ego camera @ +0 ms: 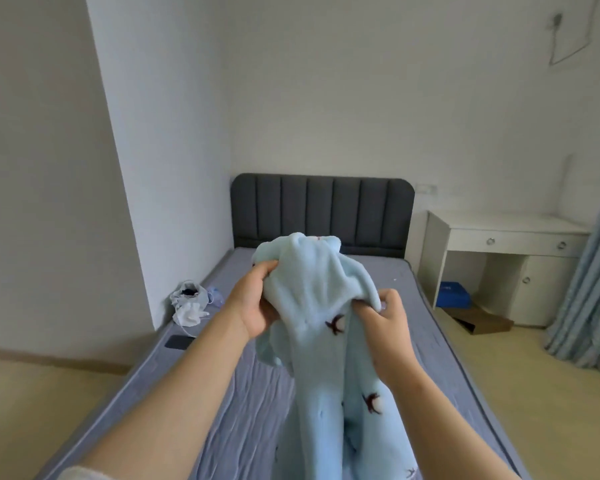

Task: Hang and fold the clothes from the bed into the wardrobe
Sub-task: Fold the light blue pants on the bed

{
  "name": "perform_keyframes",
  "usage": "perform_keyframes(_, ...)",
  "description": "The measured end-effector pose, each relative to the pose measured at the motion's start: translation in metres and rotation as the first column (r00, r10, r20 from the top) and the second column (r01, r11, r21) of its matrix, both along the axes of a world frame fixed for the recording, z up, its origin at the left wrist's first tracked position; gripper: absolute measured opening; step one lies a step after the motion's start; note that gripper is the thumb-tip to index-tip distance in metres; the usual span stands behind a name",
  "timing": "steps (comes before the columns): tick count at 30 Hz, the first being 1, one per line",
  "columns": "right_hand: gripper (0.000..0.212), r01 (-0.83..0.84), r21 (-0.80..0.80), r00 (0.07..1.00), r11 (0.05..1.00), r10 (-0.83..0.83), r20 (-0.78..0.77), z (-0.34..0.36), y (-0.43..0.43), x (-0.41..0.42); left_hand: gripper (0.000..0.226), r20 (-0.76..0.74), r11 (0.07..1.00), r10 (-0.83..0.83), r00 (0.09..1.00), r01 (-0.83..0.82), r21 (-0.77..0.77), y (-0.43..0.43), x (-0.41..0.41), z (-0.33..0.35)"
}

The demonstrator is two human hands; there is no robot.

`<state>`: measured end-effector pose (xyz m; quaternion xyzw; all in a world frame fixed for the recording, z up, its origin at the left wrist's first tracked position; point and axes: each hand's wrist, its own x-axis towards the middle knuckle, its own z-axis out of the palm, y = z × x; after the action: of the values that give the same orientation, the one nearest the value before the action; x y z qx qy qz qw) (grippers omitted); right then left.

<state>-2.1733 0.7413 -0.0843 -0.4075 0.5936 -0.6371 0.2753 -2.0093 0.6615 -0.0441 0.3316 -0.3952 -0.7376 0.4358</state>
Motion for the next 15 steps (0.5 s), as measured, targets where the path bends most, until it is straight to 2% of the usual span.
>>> perform_keyframes(3,0.010,-0.030,0.004,0.997,1.000,0.029,0.076,0.023,-0.005,-0.002,0.035,0.049,0.991,0.128,0.990,-0.130,0.032,-0.003,-0.002,0.010)
perform_keyframes(5,0.011,-0.020,0.009,0.964,1.000,0.017,0.267,0.035,-0.011,-0.002,0.072,0.057,0.986,0.156,0.986,-0.152,-0.063,-0.003,-0.004,0.011)
perform_keyframes(7,0.012,-0.028,0.005,0.867,1.000,0.022,0.497,0.045,-0.017,0.000,0.114,0.101,0.973,0.052,0.994,-0.028,-0.228,-0.001,-0.008,0.005)
perform_keyframes(9,0.018,-0.099,-0.021,0.759,0.995,0.090,0.645,0.052,-0.024,0.004,0.131,0.300,0.893,-0.065,0.952,0.189,-0.408,0.006,-0.014,-0.004)
perform_keyframes(11,0.027,-0.190,-0.031,0.736,0.981,0.163,0.657,0.054,-0.028,0.008,0.121,0.486,0.789,-0.086,0.870,0.357,-0.500,0.008,-0.021,-0.012)
perform_keyframes(12,0.025,-0.210,-0.032,0.752,0.977,0.183,0.634,0.054,-0.030,0.009,0.106,0.504,0.769,-0.078,0.860,0.374,-0.518,0.008,-0.024,-0.012)
perform_keyframes(15,0.018,-0.261,-0.066,0.781,0.963,0.250,0.572,0.057,-0.029,0.009,0.063,0.455,0.820,-0.002,0.890,0.262,-0.509,0.002,-0.022,-0.004)
